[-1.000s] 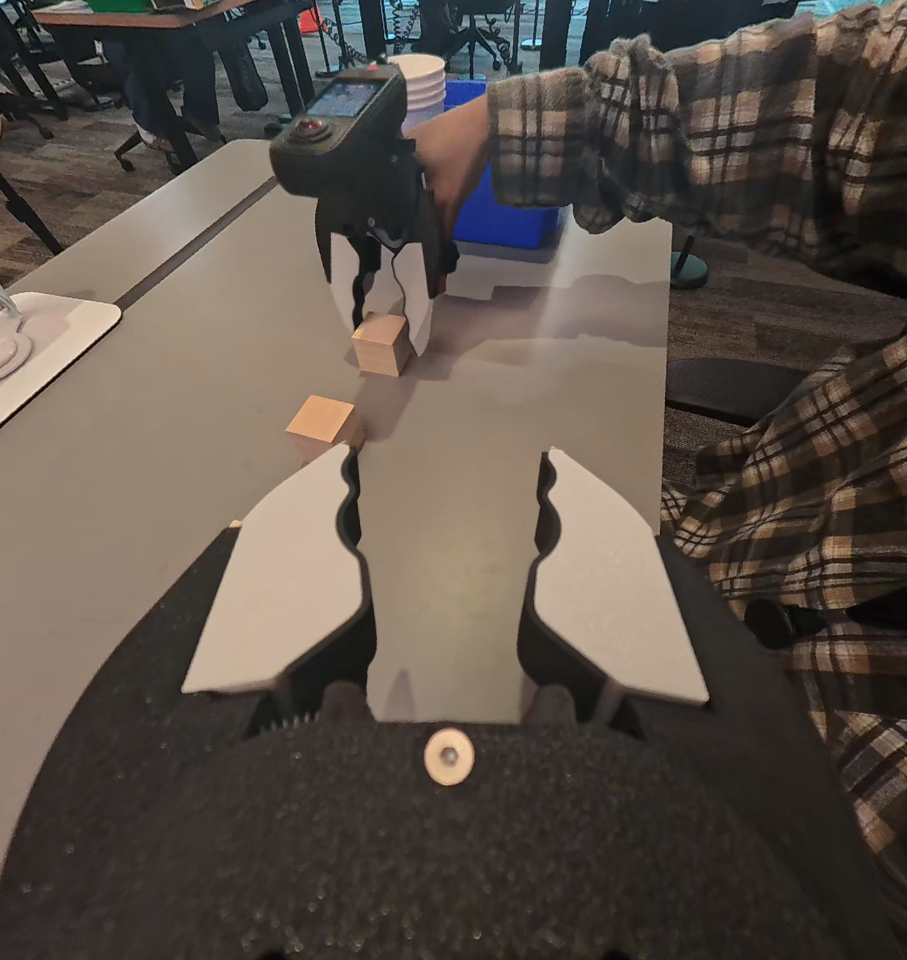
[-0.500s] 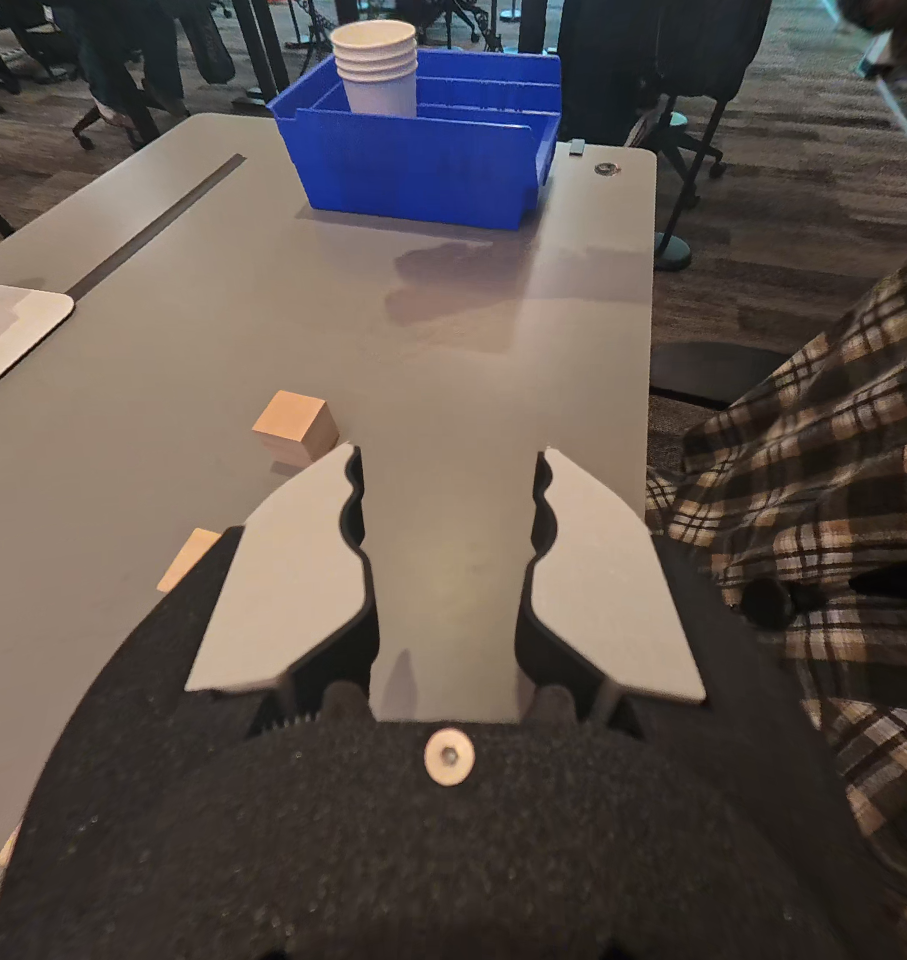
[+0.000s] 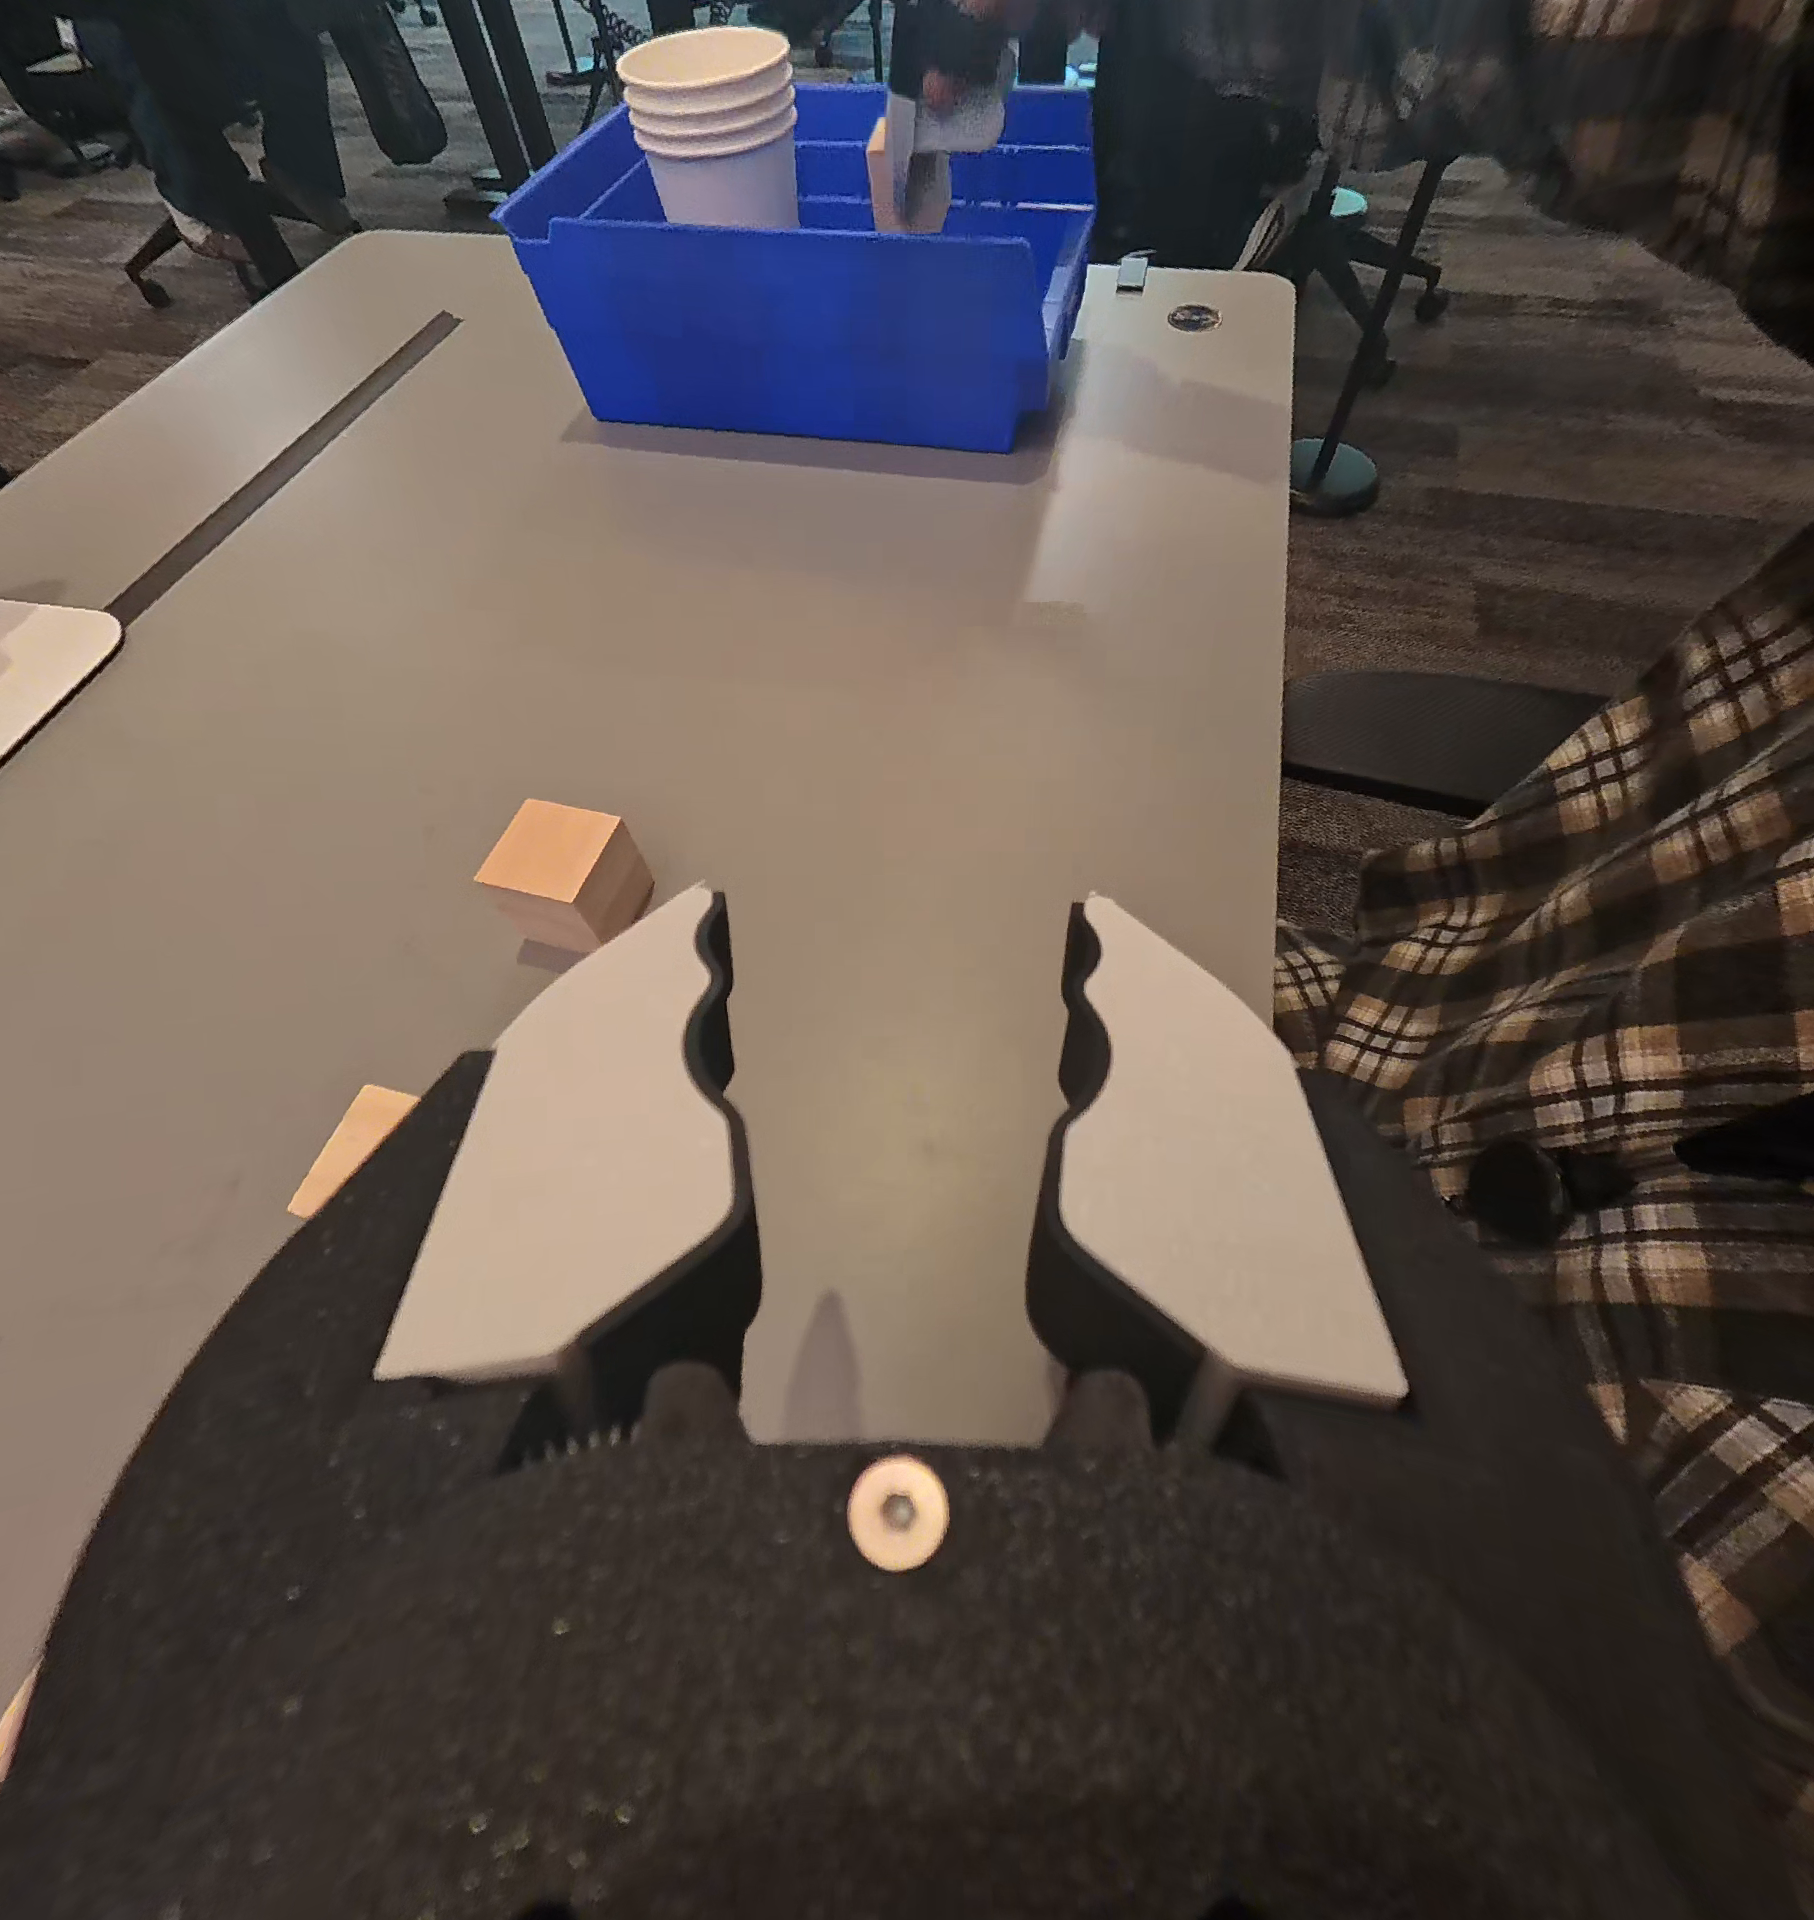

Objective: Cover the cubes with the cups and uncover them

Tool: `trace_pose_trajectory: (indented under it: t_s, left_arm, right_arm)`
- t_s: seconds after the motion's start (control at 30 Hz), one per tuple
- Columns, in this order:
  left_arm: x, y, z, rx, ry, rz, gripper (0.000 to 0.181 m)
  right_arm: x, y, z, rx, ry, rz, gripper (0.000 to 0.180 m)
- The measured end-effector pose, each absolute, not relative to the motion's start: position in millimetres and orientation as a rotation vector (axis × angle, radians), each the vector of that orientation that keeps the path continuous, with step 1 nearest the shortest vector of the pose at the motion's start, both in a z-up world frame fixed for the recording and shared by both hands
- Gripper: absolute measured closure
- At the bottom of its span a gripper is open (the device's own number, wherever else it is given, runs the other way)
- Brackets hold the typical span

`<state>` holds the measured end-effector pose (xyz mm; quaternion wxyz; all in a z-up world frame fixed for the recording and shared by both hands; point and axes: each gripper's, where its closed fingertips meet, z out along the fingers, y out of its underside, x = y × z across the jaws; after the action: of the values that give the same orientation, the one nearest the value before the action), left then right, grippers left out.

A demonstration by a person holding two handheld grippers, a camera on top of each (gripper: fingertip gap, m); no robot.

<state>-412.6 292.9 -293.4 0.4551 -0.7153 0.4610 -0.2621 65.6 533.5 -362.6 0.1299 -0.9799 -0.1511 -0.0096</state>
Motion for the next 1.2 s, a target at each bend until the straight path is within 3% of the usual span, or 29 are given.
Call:
trace_pose_trajectory:
  t_s: [0.77, 0.83, 0.97, 1.2]
  left_arm:
    - [-411.8, 297.0, -305.5, -1.8, 1.149, -0.657, 0.12]
    - [-411.5, 296.4, -304.7, -1.799, 1.151, -0.655, 0.12]
    - [-412.7, 295.4, -299.5, -1.787, 1.144, -0.651, 0.12]
    - [-433.9, 299.1, -284.2, -1.769, 1.096, -0.588, 0.12]
  right_arm:
    - [73.6, 544.0, -421.7, -2.873, -0.351, 0.013, 0.135]
    - [74.2, 544.0, -421.1, -2.861, -0.375, -0.004, 0.121]
    - [75.2, 539.8, -392.2, -2.83, -0.415, -0.064, 0.092]
    - [50.3, 517.8, -257.5, -2.638, -0.581, -0.192, 0.091]
